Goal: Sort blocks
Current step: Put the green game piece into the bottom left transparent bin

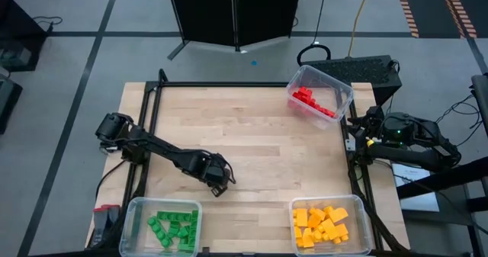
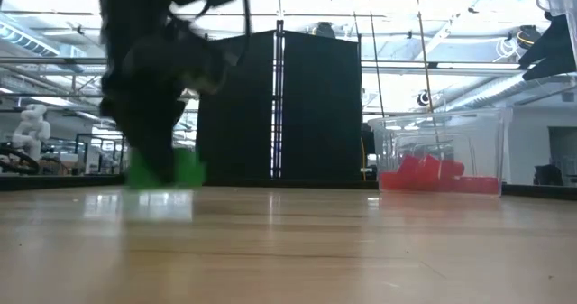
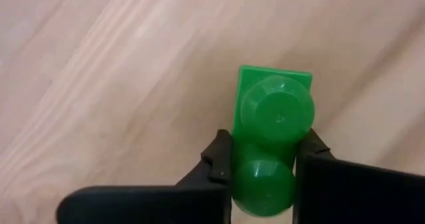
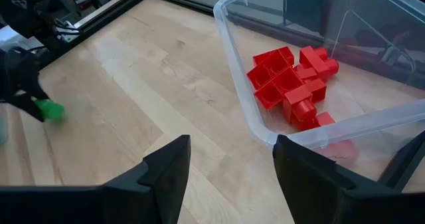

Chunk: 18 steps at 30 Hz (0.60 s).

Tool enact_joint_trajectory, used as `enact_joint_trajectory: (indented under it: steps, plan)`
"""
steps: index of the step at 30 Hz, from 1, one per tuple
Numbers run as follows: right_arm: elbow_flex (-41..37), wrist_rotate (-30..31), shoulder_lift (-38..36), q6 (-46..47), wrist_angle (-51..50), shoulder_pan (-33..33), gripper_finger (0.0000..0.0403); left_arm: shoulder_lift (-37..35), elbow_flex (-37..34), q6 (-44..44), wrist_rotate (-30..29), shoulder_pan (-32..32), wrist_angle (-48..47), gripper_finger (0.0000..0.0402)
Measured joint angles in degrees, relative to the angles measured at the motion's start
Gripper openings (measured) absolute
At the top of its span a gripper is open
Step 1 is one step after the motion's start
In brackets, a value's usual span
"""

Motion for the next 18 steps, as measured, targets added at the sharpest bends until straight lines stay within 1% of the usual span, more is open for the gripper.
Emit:
enact_joint_trajectory:
  steps: [4, 7, 9, 14, 18]
  plan:
    - [0.0, 0.0, 0.0, 0.0, 0.0, 0.0, 0.0208, -0.3, 5.0, 0.0, 0.0, 0.0, -1.9, 0.0015]
    - [0.0, 0.0, 0.0, 0.0, 0.0, 0.0, 0.0208, -0.3, 10.1, 0.0, 0.0, -0.1, -6.0, 0.0014]
    - [0.0, 0.0, 0.0, 0.0, 0.0, 0.0, 0.0208, -0.3, 14.7, 0.3, 0.6, -0.4, -10.5, 0.0014]
    - [0.0, 0.0, 0.0, 0.0, 0.0, 0.0, 0.0208, -0.4, 29.5, 1.5, 0.9, -2.6, -27.2, 0.0014]
    - [0.0, 0.0, 0.0, 0.0, 0.0, 0.0, 0.0208, -0.5, 41.3, -0.4, 1.0, -6.1, -37.0, 0.0014]
